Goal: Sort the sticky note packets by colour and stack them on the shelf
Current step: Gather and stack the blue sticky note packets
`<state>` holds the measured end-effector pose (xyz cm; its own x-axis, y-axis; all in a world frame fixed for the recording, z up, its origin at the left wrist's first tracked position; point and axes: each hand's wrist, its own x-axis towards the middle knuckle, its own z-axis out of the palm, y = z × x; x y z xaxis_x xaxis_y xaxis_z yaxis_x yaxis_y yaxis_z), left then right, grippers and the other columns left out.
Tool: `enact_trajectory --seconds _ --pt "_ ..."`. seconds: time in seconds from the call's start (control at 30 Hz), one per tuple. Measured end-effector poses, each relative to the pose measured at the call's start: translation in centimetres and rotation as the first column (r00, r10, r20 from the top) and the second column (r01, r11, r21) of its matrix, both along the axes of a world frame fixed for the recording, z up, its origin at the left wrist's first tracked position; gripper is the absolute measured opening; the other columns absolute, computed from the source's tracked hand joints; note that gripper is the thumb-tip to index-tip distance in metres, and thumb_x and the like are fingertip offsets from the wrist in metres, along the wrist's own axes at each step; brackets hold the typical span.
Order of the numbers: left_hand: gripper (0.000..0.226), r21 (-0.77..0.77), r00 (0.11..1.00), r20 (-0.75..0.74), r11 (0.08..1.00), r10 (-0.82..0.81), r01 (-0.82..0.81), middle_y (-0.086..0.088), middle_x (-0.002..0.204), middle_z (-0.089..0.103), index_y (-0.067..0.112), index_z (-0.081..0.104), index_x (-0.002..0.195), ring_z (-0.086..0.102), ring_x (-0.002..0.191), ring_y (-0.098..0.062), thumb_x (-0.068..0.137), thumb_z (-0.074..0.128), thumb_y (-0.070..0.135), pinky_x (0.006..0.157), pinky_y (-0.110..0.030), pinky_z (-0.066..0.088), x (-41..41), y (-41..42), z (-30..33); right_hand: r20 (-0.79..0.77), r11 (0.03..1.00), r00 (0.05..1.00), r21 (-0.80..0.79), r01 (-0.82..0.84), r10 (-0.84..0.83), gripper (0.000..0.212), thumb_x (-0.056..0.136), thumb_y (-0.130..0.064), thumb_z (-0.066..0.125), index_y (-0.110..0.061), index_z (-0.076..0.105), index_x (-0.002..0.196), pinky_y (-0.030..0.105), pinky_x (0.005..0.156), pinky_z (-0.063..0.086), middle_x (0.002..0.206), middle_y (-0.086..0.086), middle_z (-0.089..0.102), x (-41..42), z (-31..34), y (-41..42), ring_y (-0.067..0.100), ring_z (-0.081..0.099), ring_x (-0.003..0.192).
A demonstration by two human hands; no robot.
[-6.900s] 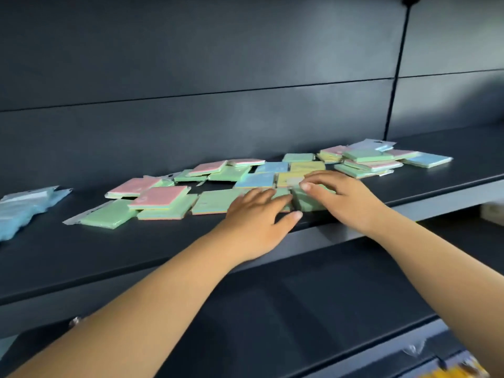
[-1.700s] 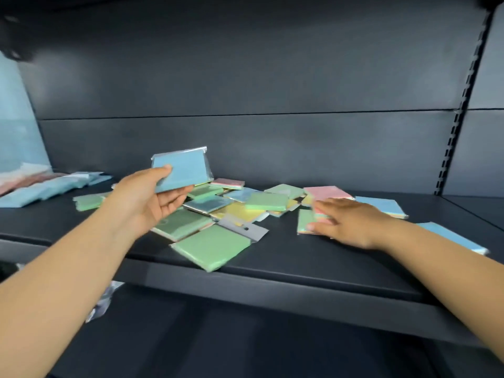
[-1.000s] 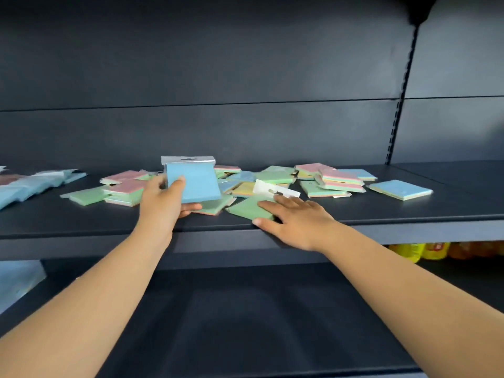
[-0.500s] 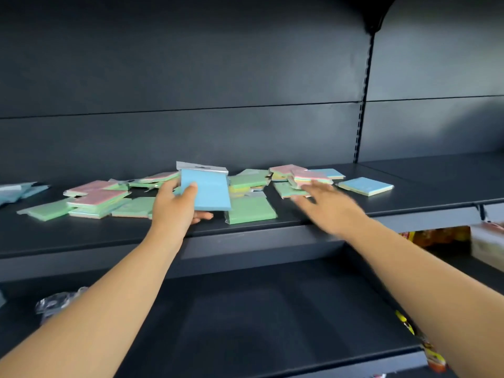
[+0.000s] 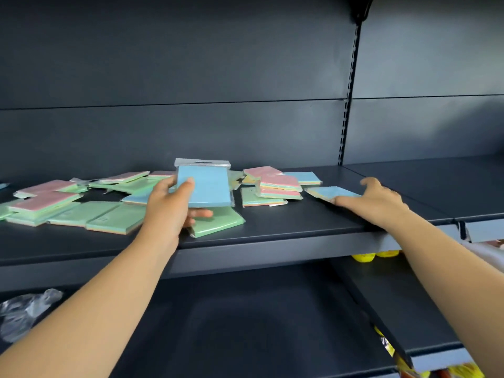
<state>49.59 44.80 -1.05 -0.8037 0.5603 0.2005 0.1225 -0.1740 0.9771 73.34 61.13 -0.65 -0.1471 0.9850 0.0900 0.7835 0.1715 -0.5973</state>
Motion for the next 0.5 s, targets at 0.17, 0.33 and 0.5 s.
enact_trajectory --seconds 0.17,0.33,0.5 --pt "0.014 0.082 0.992 0.120 0.995 0.046 -0.056 -0.002 0.078 0.061 0.016 0.045 0.109 0.059 0.034 -0.010 0.095 0.048 0.018 0.033 -0.009 0.035 -0.5 -0.1 0.0 -0.363 0.969 0.927 -0.182 -0.166 0.091 0.072 0.066 -0.060 0.063 -0.010 0.055 0.118 0.031 0.076 0.031 0.106 0.008 0.053 0.7 1.2 0.6 0.020 0.046 0.086" --pt "0.013 0.074 0.994 0.071 0.993 0.081 -0.086 -0.001 0.078 0.062 0.017 0.046 0.109 0.059 0.035 -0.009 0.096 0.047 0.019 0.033 -0.009 0.035 -0.4 0.2 -0.4 -0.355 0.952 0.917 -0.167 -0.255 0.183 0.063 0.075 -0.055 0.061 -0.014 0.052 0.121 0.030 0.079 0.032 0.108 0.003 0.052 -0.1 1.1 0.0 0.020 0.046 0.096" --pt "0.014 0.079 0.996 0.044 0.994 0.075 -0.079 -0.002 0.079 0.063 0.016 0.047 0.110 0.060 0.036 -0.010 0.096 0.047 0.018 0.034 -0.011 0.036 -0.2 0.2 -0.5 0.119 0.967 0.962 0.042 -0.253 0.246 0.077 0.074 -0.064 0.058 -0.025 0.033 0.135 0.039 0.105 0.024 0.141 0.003 0.036 -2.7 0.0 -2.4 0.024 0.027 0.135"
